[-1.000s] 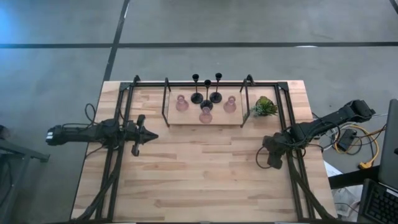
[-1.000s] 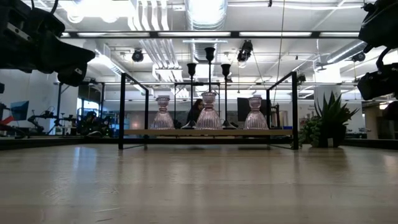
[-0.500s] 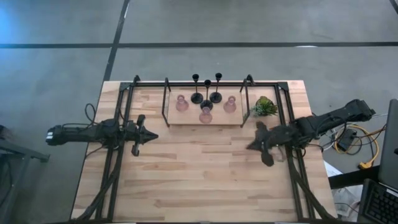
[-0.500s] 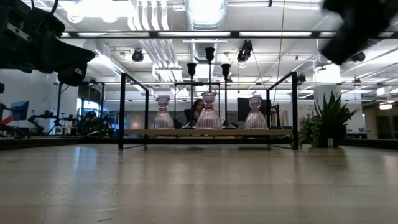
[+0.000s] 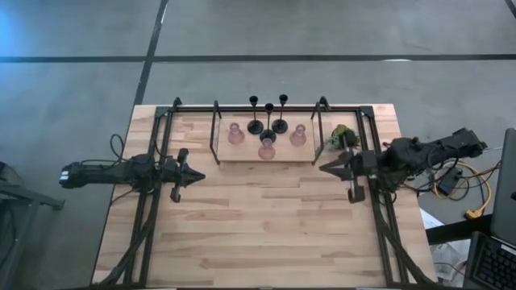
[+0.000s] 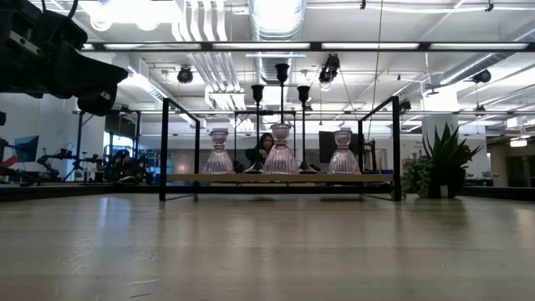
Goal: Pick & Place candle stick holders
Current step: Return to Home Position
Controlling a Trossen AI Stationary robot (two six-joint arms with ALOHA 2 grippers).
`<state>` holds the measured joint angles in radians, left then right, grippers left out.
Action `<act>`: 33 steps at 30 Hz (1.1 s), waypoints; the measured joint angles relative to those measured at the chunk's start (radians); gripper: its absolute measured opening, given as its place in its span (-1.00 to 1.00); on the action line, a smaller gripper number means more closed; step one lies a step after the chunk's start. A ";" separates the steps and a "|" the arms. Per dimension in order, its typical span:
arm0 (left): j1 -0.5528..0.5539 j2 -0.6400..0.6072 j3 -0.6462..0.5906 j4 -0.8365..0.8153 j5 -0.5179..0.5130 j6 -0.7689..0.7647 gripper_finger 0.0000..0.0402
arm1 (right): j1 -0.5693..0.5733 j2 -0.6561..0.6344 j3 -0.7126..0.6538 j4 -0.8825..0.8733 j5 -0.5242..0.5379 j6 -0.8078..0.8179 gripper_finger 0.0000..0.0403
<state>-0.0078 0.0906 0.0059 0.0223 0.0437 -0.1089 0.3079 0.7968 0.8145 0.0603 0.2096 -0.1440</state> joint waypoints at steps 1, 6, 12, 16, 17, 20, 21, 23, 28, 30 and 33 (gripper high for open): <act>0.000 0.000 0.000 0.000 0.000 0.000 -0.88 | -0.004 -0.014 -0.031 -0.003 0.000 0.002 -0.96; 0.000 0.000 0.000 0.000 0.000 0.000 -0.88 | -0.029 -0.093 -0.305 0.175 -0.002 0.027 -0.96; 0.000 0.000 0.000 0.001 0.001 0.000 -0.88 | -0.042 -0.202 -0.512 0.316 -0.052 0.017 -0.96; 0.000 0.000 0.000 0.002 0.001 0.000 -0.88 | -0.053 -0.301 -0.588 0.316 -0.144 -0.040 -0.96; 0.000 0.000 0.000 0.002 0.001 0.000 -0.88 | -0.060 -0.325 -0.605 0.312 -0.147 -0.041 -0.96; 0.000 0.000 0.000 0.002 0.001 0.000 -0.88 | -0.094 -0.397 -0.654 0.291 -0.149 -0.028 -0.96; 0.000 0.000 0.000 0.002 0.001 0.000 -0.88 | -0.110 -0.423 -0.670 0.278 -0.152 -0.020 -0.96; 0.000 0.000 0.000 0.002 0.001 0.000 -0.88 | -0.150 -0.469 -0.700 0.268 -0.158 -0.009 -0.96; 0.000 0.000 0.000 0.002 0.001 0.000 -0.88 | -0.253 -0.572 -0.754 0.242 -0.166 0.028 -0.96; 0.000 0.000 0.000 0.002 0.001 0.000 -0.88 | -0.283 -0.610 -0.777 0.231 -0.170 0.052 -0.96; 0.000 0.000 0.000 0.002 0.001 0.000 -0.88 | -0.314 -0.665 -0.804 0.188 -0.221 0.070 -0.96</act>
<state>-0.0081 0.0906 0.0059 0.0242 0.0444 -0.1089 -0.0058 0.1317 0.0105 0.2481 -0.0114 -0.0740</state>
